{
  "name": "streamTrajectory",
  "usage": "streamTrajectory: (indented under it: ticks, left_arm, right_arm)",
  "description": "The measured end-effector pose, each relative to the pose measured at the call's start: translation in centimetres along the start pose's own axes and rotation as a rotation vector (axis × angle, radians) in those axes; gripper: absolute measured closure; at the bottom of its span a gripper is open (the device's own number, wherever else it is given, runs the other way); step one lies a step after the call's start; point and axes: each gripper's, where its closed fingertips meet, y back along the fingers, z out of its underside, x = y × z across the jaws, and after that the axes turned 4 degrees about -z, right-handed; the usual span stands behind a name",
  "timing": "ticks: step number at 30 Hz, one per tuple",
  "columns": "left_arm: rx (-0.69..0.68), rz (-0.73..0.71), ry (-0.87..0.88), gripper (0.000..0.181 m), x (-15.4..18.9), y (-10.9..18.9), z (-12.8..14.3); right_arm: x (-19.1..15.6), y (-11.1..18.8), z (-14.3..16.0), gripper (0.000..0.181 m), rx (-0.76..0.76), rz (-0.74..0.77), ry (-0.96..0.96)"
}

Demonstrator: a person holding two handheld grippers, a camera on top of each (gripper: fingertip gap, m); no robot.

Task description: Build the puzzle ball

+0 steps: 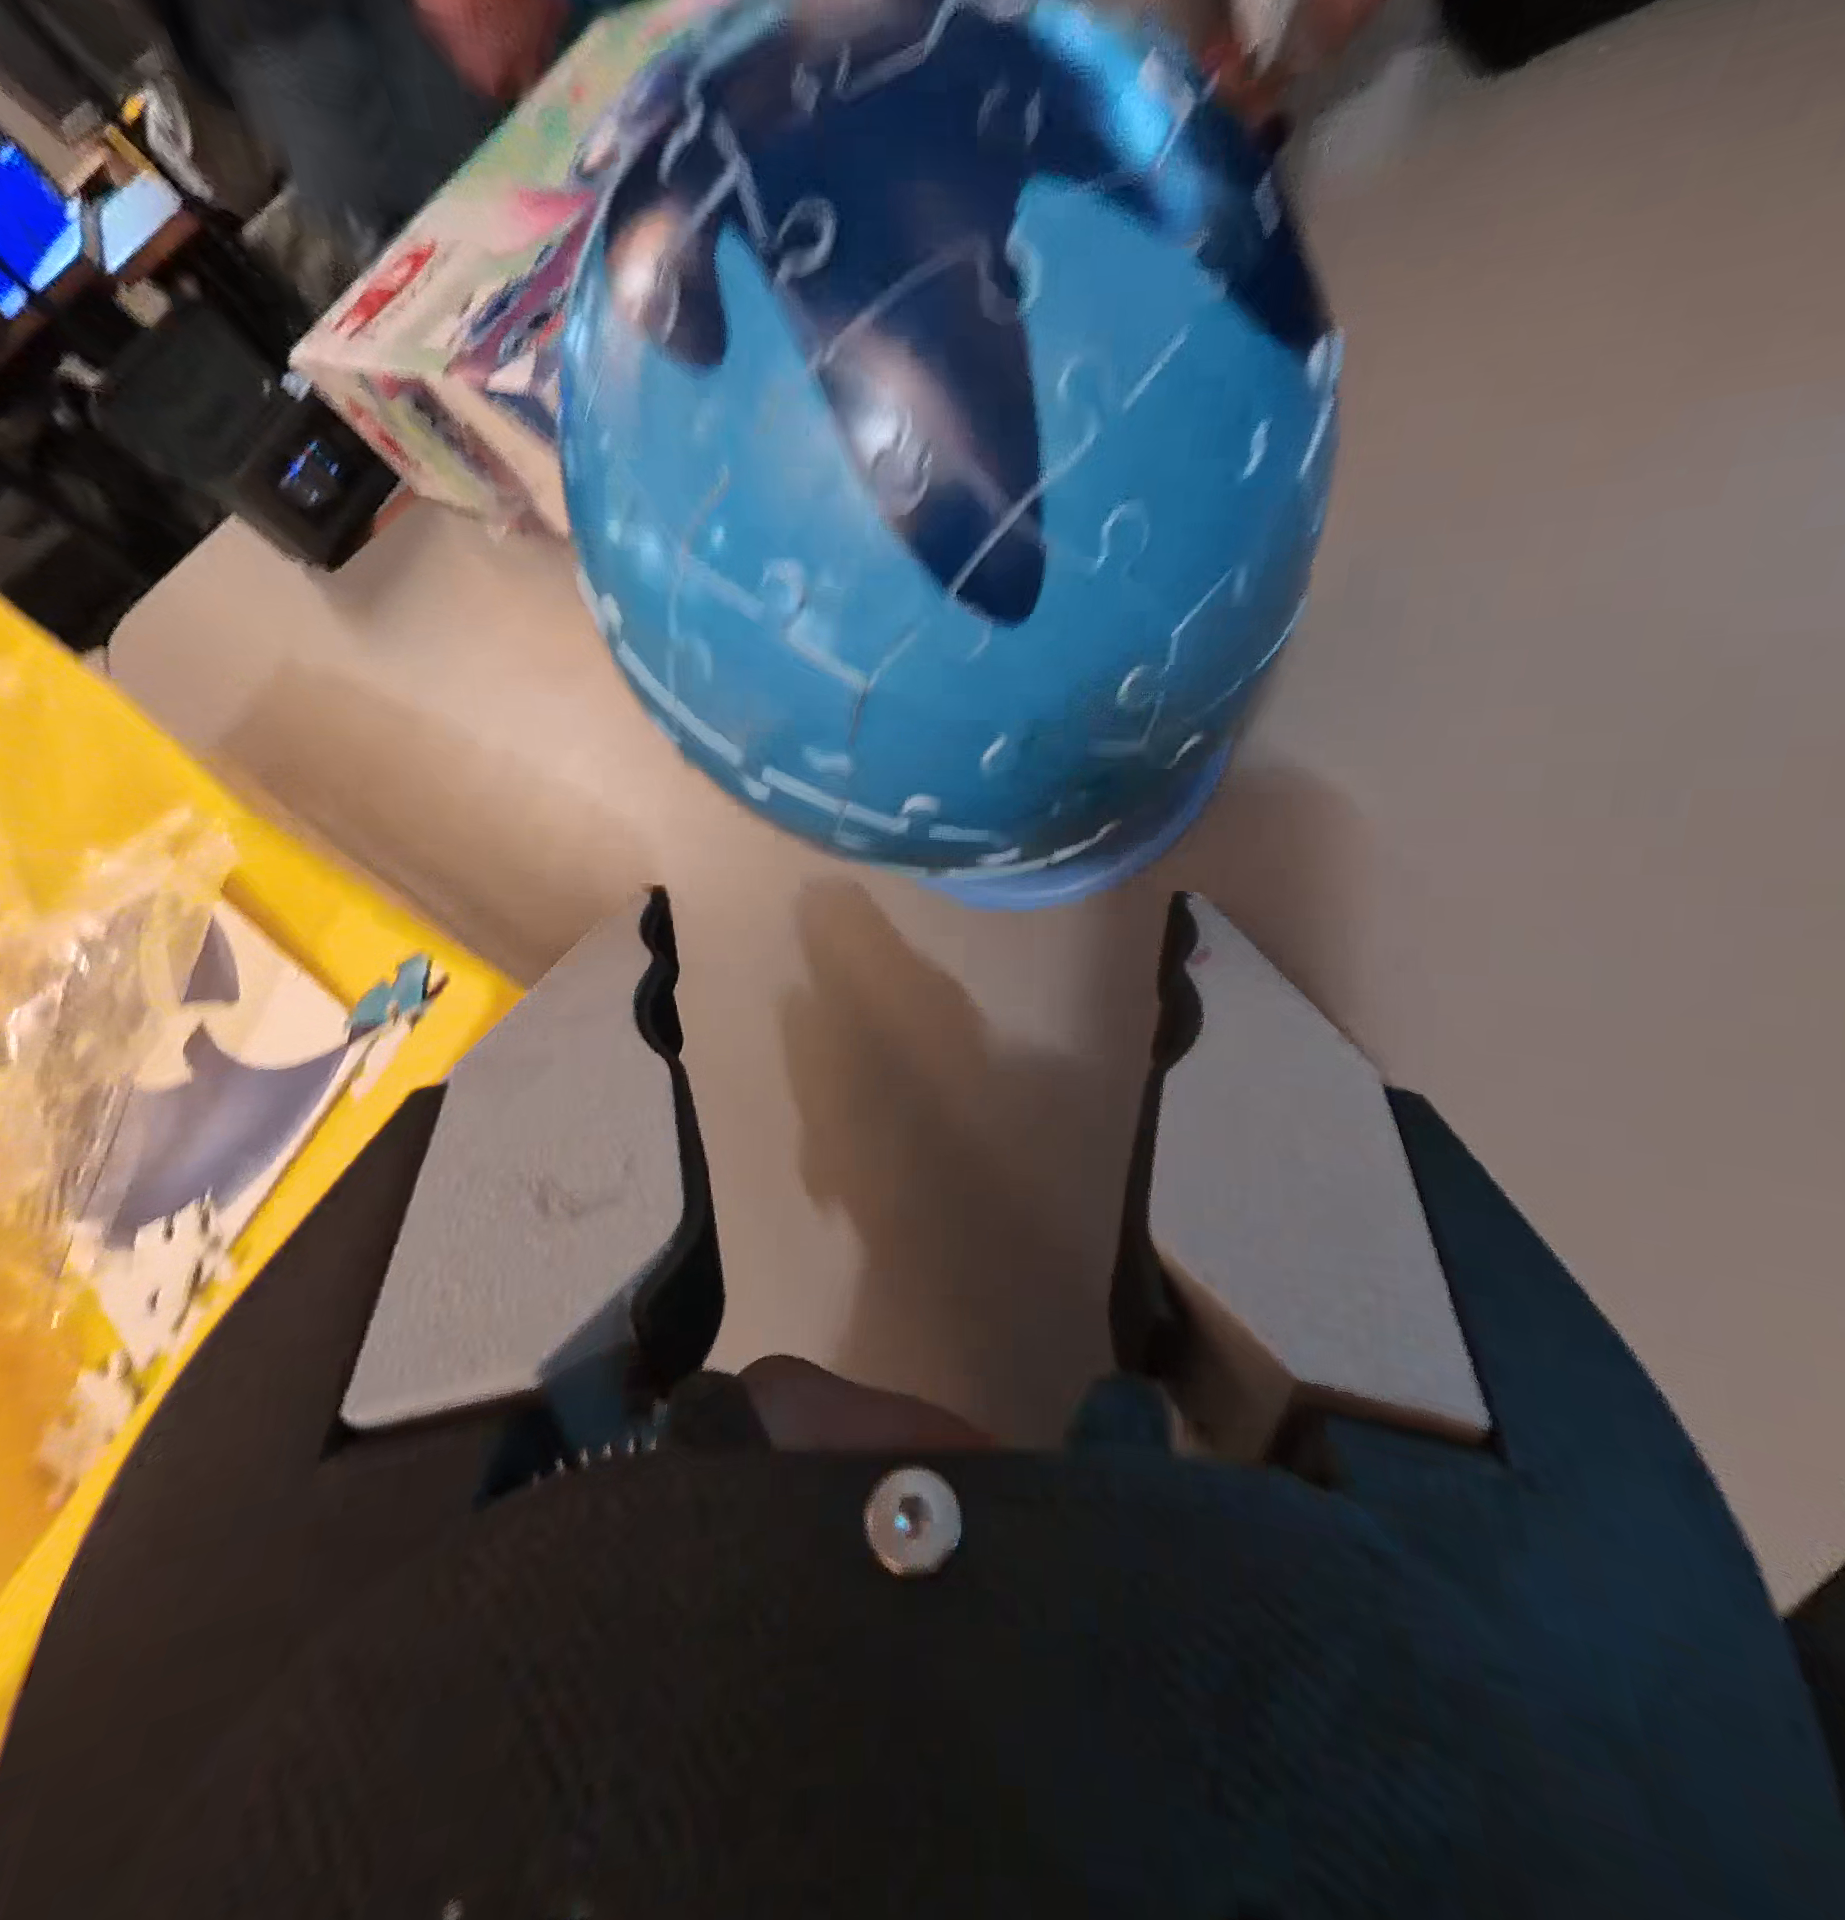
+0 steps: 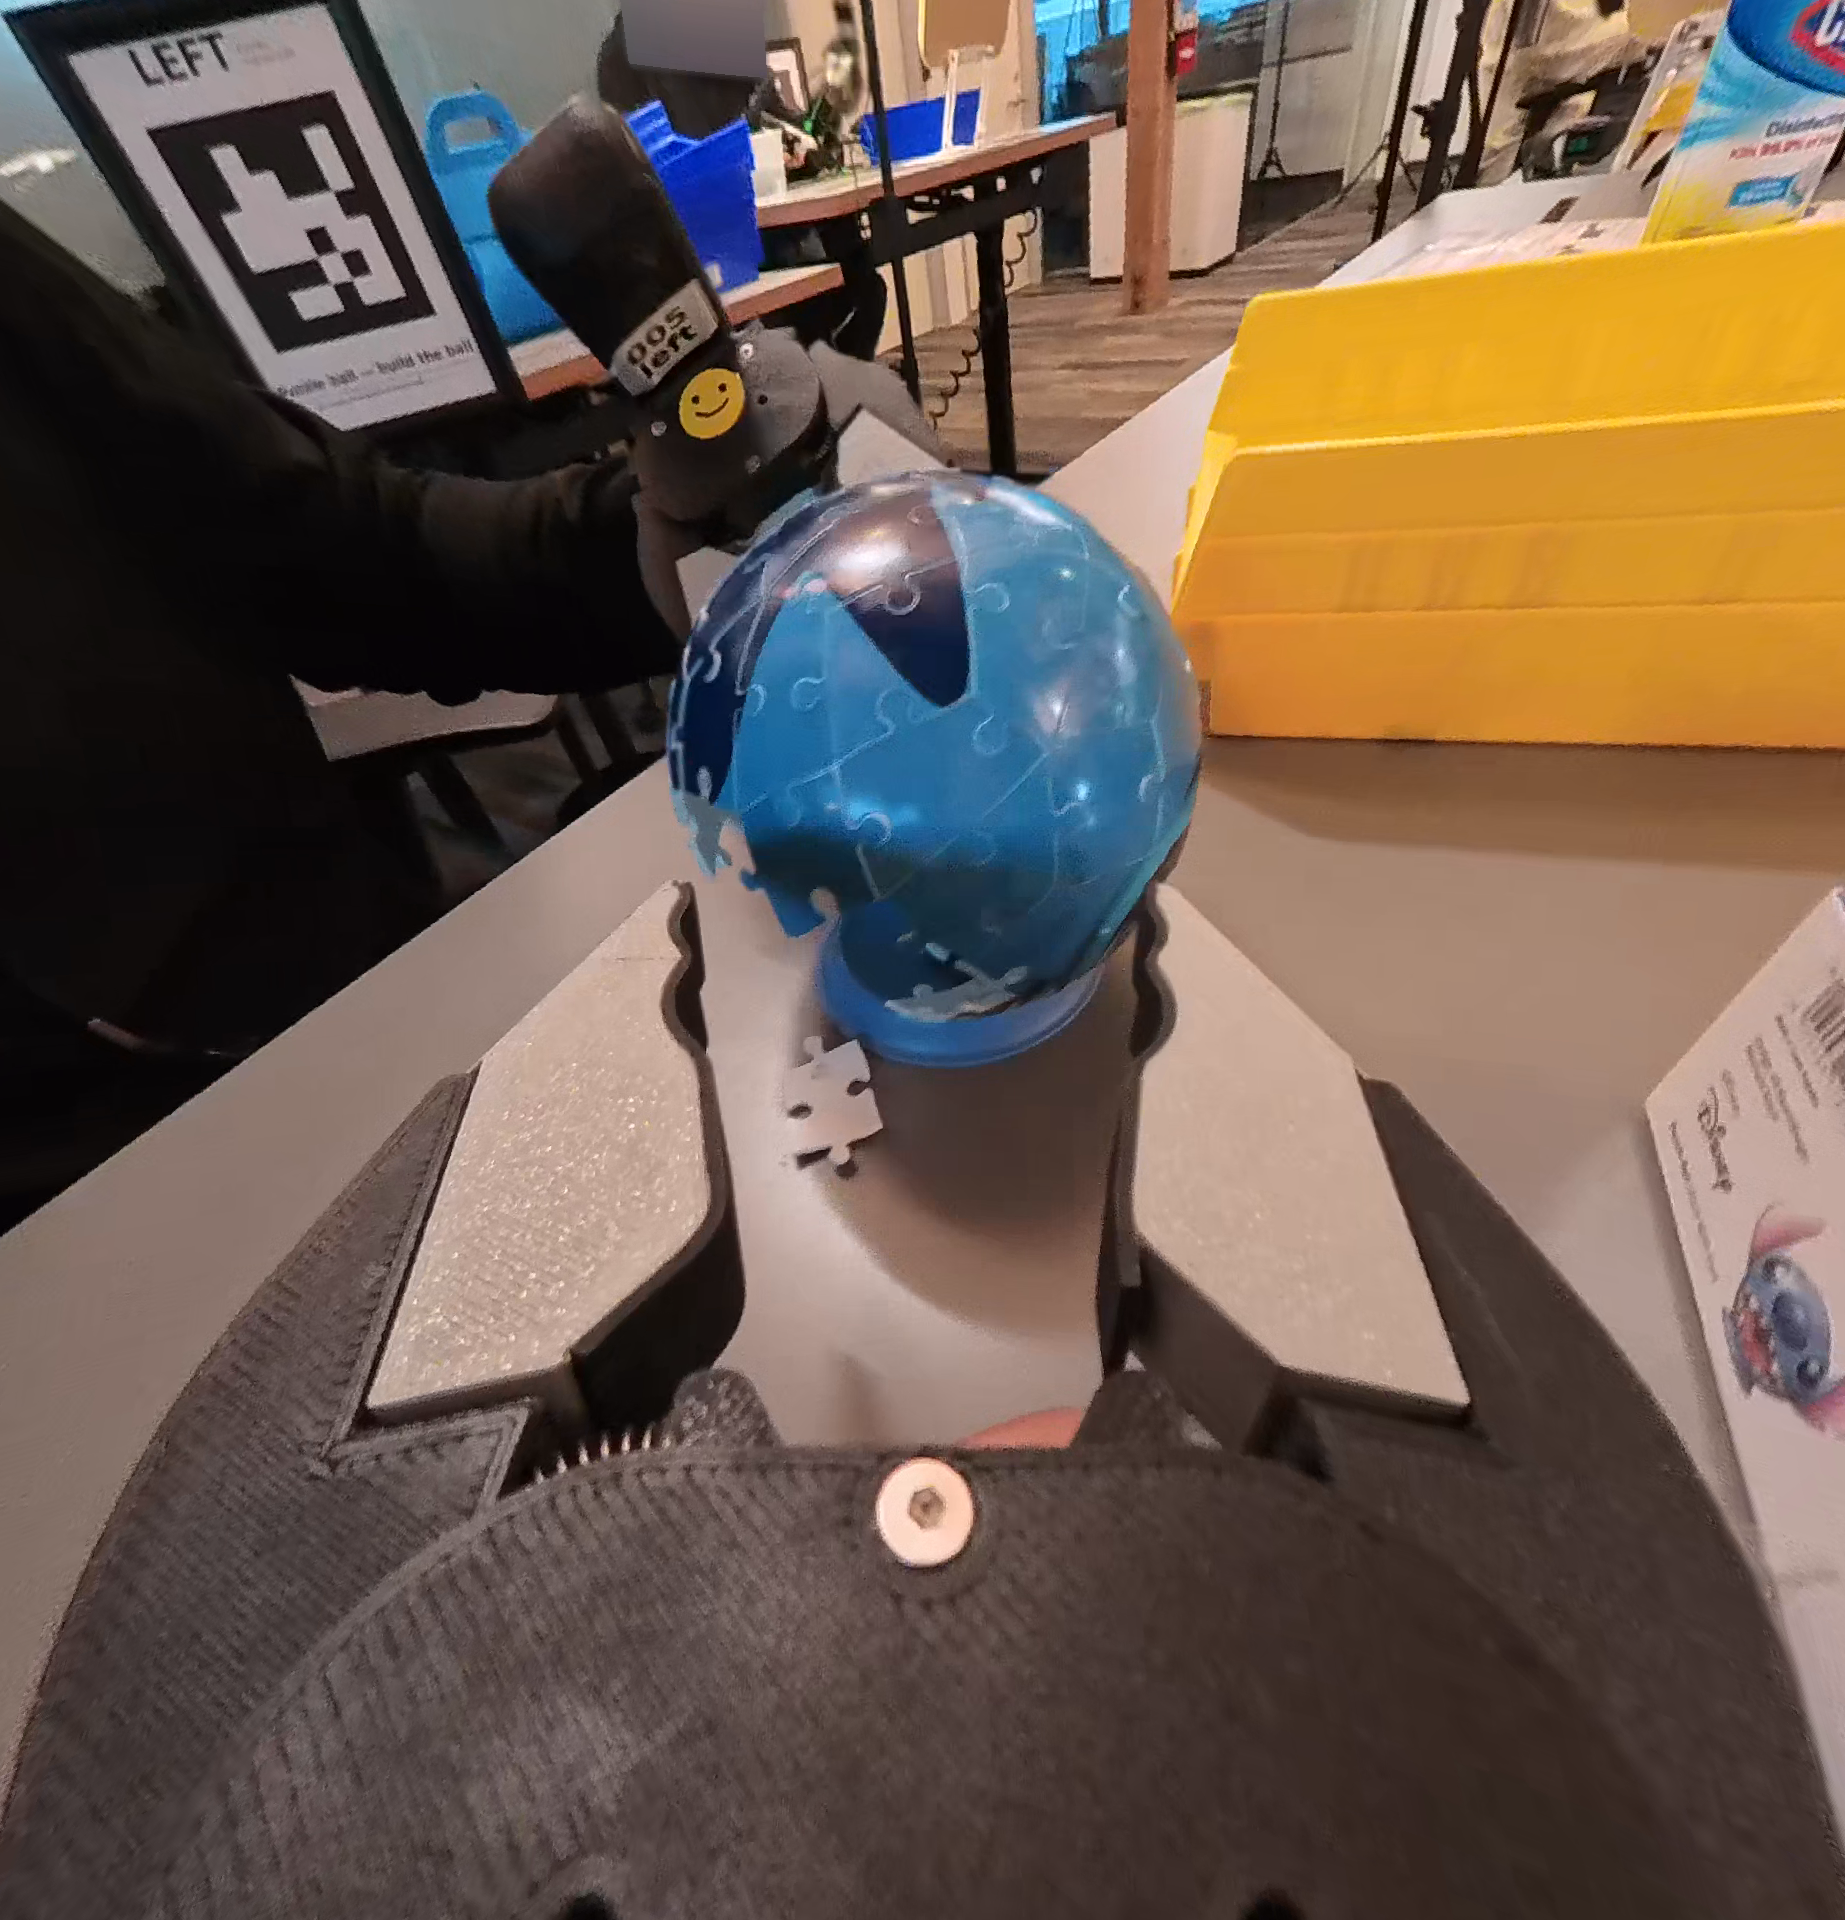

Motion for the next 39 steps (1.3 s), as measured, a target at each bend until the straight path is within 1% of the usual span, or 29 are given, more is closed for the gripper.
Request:
streamTrajectory:
  ticks: [3,5,8,13,16,19,22,24,28,31,35,37,39]
  left_arm:
    - [0.035,0.033,-0.02,0.09,0.4,-0.8,-1.3]
    - [0.043,0.057,0.003,0.09,0.5,-1.3,-1.8]
    - [0.03,0.08,0.035,0.09,0.5,-1.7,-1.9]
    - [0.016,0.107,0.133,0.09,0.6,-1.6,-1.9]
    - [0.047,0.146,0.257,0.088,0.6,-1.2,-2.4]
    - [0.08,0.216,0.423,0.087,0.5,-0.7,-3.0]
    - [0.073,0.243,0.51,0.089,0.6,-0.5,-2.6]
    - [0.067,0.256,0.558,0.089,0.8,-0.5,-2.2]
    - [0.098,0.282,0.668,0.094,0.6,-0.1,-2.2]
    - [0.127,0.264,0.725,0.099,-0.2,0.0,-2.1]
    - [0.163,0.204,0.792,0.096,-2.1,0.1,-1.8]
    - [0.19,0.185,0.801,0.101,-2.7,0.3,-2.1]
    - [0.18,0.16,0.787,0.102,-3.0,0.4,-2.1]
  right_arm:
    - [0.7,-0.6,-0.2,0.1,0.0,-0.024,0.005]
    - [0.7,-1.1,-0.2,0.101,0.003,-0.065,-0.027]
    - [1.0,-1.4,-0.2,0.097,0.015,-0.086,-0.081]
    - [1.2,-1.6,-0.7,0.097,-0.004,-0.08,-0.153]
    - [1.2,-1.8,-1.6,0.097,-0.014,-0.064,-0.189]
    - [1.5,-2.0,-2.6,0.097,-0.021,-0.057,-0.298]
    - [1.8,-2.4,-2.6,0.098,-0.048,-0.045,-0.388]
    - [2.0,-2.7,-2.2,0.097,-0.073,-0.03,-0.411]
    - [2.5,-2.8,-2.3,0.097,-0.055,-0.016,-0.493]
    - [3.3,-2.6,-2.4,0.097,-0.039,0.001,-0.557]
    - [4.5,-2.3,-2.9,0.098,-0.01,0.024,-0.571]
    - [4.9,-2.3,-3.1,0.099,-0.001,0.024,-0.585]
    - [5.1,-2.3,-3.1,0.098,0.01,0.012,-0.592]
